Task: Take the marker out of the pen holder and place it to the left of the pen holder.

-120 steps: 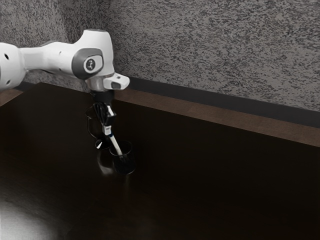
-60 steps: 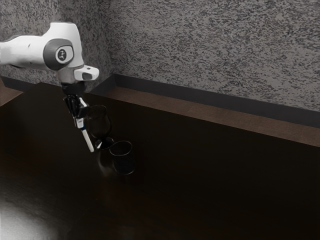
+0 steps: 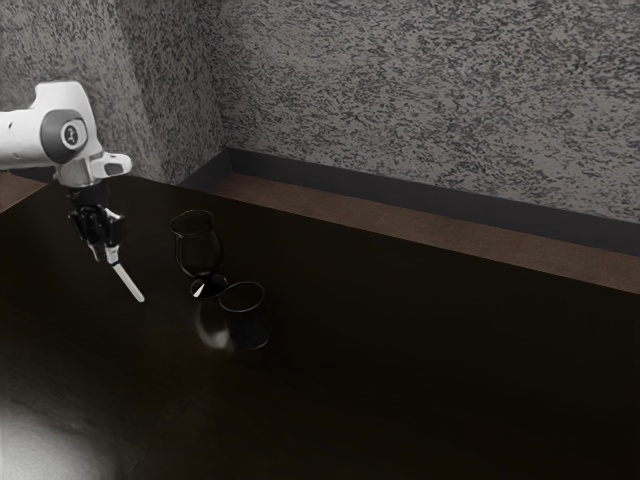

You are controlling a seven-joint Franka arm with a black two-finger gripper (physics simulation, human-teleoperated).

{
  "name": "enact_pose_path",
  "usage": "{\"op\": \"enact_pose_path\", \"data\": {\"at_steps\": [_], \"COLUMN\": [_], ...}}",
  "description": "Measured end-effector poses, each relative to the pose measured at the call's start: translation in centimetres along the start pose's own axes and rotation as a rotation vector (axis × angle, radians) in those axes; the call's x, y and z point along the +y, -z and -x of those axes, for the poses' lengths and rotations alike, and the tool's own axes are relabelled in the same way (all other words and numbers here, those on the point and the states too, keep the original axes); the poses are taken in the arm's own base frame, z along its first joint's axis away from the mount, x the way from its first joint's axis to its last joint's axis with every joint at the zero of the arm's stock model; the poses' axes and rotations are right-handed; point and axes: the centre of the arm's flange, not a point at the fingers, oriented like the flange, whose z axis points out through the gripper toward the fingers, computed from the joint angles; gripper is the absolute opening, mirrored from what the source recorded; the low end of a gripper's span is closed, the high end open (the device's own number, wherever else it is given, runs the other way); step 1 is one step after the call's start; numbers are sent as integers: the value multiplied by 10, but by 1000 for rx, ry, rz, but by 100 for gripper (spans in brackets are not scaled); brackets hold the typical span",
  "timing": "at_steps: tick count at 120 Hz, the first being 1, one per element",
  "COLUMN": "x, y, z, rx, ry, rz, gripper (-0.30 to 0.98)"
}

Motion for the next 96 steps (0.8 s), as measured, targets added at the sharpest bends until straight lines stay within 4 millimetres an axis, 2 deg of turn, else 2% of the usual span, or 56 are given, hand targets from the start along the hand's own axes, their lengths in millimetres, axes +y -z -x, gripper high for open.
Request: {"op": "enact_pose_path", "data": {"at_steps": [7,14,30,38,44,50,56,70,84,90,96], "x": [-18,-27,-44,-43,-30,2,44,168,269,305,327], "y": [-13,-18,-15,-7,3,20,44,93,140,151,156], "z": [6,10,26,35,38,37,34,25,41,44,48], "rx": [-4,-3,14,26,34,45,65,111,144,154,150], "ry": [28,42,65,61,41,-8,-72,-266,-403,-458,-492], "rz": [28,42,63,69,61,43,9,-69,-168,-186,-197], "gripper": [27,37,52,56,59,61,63,65,67,67,67]}}
